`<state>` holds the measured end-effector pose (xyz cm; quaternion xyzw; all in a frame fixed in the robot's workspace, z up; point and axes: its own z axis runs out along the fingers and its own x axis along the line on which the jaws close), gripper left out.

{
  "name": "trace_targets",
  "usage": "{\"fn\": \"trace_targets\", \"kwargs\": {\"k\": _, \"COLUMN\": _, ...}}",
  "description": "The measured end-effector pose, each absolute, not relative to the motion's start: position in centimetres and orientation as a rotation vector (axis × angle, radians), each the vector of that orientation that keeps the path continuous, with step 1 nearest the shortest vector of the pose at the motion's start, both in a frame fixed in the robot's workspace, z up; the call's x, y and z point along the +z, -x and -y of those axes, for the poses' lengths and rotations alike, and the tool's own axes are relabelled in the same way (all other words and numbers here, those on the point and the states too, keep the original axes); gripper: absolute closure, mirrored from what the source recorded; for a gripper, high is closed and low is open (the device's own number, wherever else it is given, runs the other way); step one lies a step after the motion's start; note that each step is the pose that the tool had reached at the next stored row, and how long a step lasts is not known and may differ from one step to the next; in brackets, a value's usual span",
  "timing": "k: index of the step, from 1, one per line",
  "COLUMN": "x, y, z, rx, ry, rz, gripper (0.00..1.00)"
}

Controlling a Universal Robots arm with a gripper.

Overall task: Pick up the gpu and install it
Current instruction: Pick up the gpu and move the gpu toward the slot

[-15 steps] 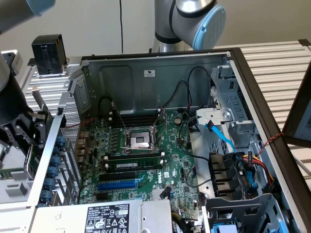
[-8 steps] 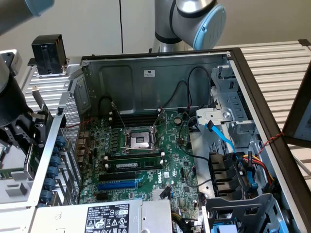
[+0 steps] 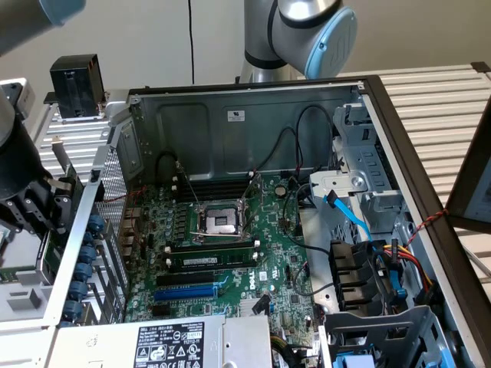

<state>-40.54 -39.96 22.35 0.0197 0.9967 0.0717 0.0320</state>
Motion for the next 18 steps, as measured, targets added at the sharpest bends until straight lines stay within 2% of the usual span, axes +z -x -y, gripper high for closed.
{"fn": "trace_targets", "kwargs": {"k": 7, "x": 22.4, "y": 40.5, "z": 40.0, "rx": 0.221, "ry": -0.061, "rz": -3.07, "gripper": 0.72}}
{"fn": "trace_targets", "kwargs": {"k": 18, "x": 24.4, "y": 40.5, "z": 40.0, "rx": 0.222, "ry": -0.056, "rz": -3.076, "gripper": 0.72}}
